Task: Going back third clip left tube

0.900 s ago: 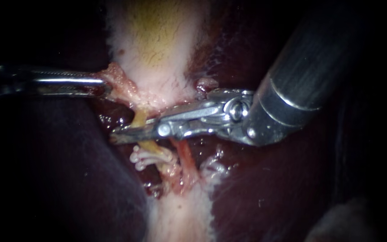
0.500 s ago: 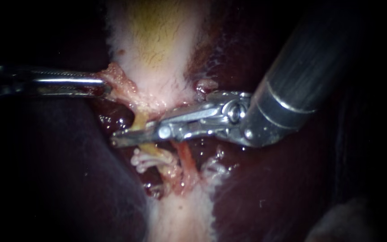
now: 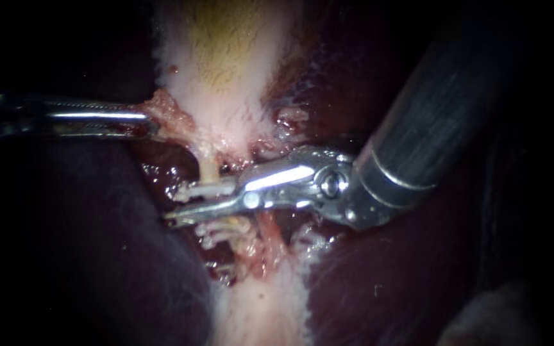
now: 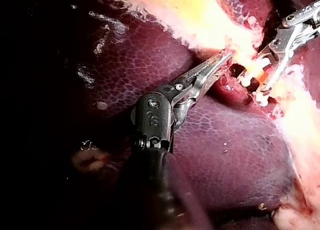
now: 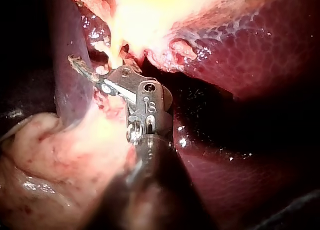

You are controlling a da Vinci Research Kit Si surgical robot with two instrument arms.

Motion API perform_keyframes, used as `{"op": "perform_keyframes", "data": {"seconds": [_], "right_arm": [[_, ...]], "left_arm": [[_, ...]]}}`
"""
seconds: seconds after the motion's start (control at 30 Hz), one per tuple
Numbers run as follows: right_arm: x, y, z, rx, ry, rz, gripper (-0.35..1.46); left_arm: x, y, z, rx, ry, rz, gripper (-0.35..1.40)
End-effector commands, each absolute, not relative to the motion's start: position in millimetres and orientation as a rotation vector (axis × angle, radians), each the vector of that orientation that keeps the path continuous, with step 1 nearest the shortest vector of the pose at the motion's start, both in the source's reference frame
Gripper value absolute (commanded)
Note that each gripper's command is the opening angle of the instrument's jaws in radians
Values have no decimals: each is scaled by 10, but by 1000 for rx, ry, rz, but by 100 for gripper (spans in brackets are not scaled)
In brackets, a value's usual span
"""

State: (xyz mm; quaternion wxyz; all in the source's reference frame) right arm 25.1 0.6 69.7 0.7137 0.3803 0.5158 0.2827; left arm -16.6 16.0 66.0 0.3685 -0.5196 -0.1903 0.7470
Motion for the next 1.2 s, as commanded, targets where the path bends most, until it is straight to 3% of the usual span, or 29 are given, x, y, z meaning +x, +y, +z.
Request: {"op": "perform_keyframes", "data": {"seconds": [0.03, 0.53, 0.93, 1.2], "right_arm": [[249, 7, 698, 833, 1147, 620, 50], [184, 5, 699, 643, 1226, 398, 50], [94, -2, 678, 562, 1254, 302, 50], [58, -2, 663, 548, 1259, 283, 50]], "left_arm": [[-167, 160, 661, -1333, -487, 1918, -35], [-166, 159, 662, -1334, -487, 1919, -35], [-164, 160, 663, -1335, -488, 1920, -35], [-164, 160, 664, -1335, -488, 1920, -35]]}}
